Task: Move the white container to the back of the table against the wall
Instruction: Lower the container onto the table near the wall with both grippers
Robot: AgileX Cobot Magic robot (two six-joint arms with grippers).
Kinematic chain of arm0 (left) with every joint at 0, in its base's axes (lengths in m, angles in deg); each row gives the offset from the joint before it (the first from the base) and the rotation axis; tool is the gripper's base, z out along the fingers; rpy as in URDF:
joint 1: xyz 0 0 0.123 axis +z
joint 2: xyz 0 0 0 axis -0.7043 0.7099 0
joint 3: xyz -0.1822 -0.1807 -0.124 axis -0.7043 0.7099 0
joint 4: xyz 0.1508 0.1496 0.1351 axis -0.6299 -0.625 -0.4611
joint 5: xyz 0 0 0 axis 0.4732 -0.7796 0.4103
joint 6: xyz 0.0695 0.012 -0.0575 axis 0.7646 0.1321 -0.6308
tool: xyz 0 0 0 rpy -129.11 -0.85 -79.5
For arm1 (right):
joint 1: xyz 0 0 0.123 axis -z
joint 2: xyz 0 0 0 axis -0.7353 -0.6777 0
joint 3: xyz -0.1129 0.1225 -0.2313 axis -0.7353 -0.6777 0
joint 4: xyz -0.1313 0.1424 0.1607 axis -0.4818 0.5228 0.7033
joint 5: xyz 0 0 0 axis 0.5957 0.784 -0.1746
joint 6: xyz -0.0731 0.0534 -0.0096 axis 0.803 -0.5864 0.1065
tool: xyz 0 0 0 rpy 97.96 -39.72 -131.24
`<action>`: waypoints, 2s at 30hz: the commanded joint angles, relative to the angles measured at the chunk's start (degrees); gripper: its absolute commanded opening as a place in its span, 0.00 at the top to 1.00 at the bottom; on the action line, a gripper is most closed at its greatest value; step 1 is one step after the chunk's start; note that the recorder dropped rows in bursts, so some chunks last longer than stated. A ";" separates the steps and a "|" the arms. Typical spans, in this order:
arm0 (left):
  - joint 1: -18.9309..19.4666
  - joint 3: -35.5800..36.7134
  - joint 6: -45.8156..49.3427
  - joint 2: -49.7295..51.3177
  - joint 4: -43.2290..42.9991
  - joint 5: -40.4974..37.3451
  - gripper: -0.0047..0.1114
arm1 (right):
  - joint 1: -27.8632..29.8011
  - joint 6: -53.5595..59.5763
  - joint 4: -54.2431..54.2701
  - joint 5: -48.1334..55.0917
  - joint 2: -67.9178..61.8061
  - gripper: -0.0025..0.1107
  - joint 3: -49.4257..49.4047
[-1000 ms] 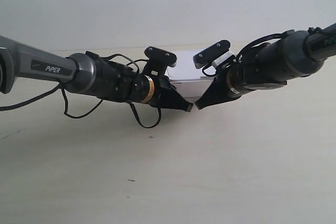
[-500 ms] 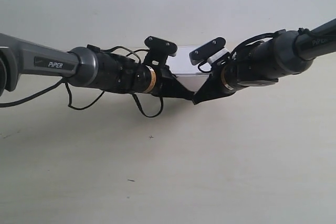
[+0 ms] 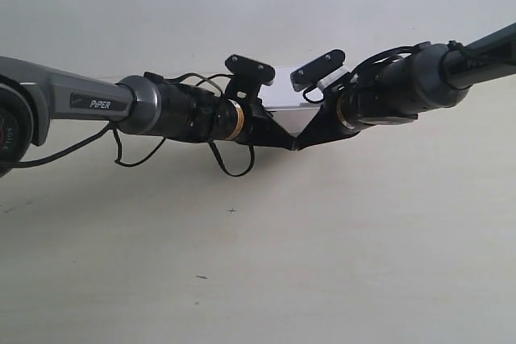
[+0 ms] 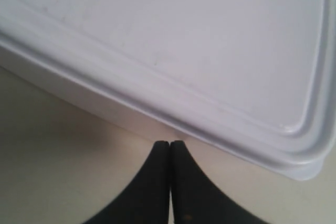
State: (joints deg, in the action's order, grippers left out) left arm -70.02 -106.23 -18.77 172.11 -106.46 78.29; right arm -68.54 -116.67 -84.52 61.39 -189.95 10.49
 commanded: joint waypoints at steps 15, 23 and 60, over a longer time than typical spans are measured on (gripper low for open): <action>3.64 -1.72 -0.34 0.17 0.16 -0.34 0.96 | 0.01 0.03 -0.06 -0.54 -3.18 0.98 5.00; 3.64 -4.38 -0.32 2.00 0.16 1.37 0.96 | 0.01 0.03 -0.17 -0.96 -4.05 0.98 6.28; 3.53 -12.11 -0.36 7.10 1.19 3.79 0.96 | 0.54 1.06 0.59 2.44 -12.02 0.98 18.16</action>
State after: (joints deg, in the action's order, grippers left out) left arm -66.47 -118.12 -18.89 179.18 -105.65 81.00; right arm -68.20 -115.70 -84.33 63.63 -201.69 27.43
